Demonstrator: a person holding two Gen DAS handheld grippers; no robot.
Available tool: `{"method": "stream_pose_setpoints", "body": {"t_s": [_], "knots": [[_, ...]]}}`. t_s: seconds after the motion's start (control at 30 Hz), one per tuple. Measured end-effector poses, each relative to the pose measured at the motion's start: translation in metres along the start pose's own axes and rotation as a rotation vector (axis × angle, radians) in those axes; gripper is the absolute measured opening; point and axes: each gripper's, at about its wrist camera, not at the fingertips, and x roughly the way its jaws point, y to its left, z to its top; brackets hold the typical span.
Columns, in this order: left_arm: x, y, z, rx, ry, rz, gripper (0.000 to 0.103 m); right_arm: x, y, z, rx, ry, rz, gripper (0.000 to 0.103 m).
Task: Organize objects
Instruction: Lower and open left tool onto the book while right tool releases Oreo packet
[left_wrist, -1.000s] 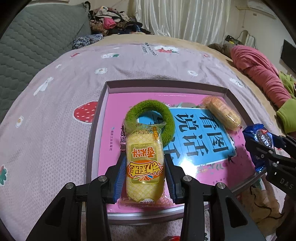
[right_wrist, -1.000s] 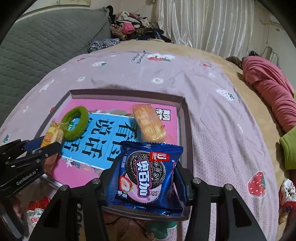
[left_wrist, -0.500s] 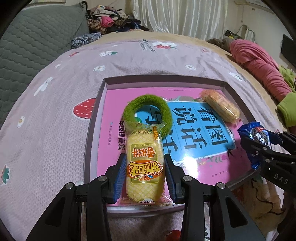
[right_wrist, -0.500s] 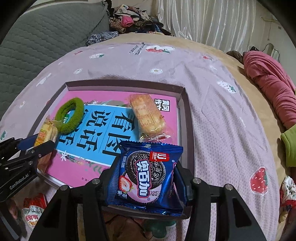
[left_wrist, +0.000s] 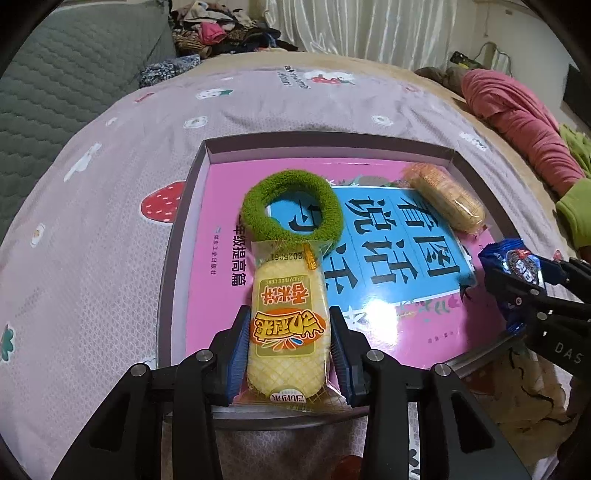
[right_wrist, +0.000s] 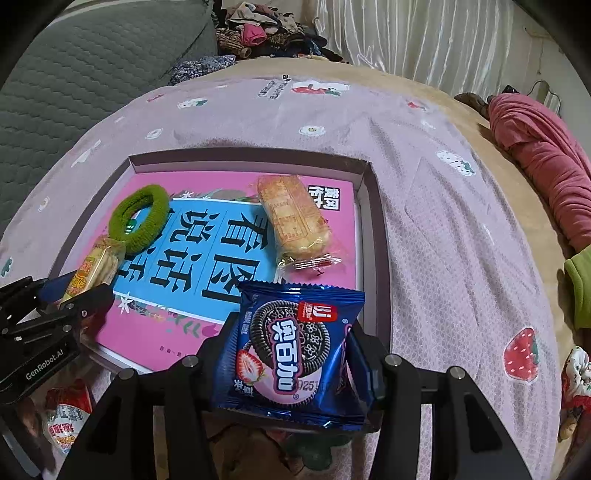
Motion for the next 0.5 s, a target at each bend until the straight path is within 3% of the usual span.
{"method": "stream_pose_setpoints", "body": {"t_s": [0.33,0.5], "knots": [[-0.0013,0.0016,0.0001,-0.005,0.007,0.002,0.042,-0.0002,-0.0015,-0.0007,0.008,0.005,-0.008,0.055],[-0.0048,0.0012,0.0006,0.006,0.005,0.007,0.053,-0.0037,-0.0026,0.0001,0.01,-0.008,-0.005,0.057]]}}
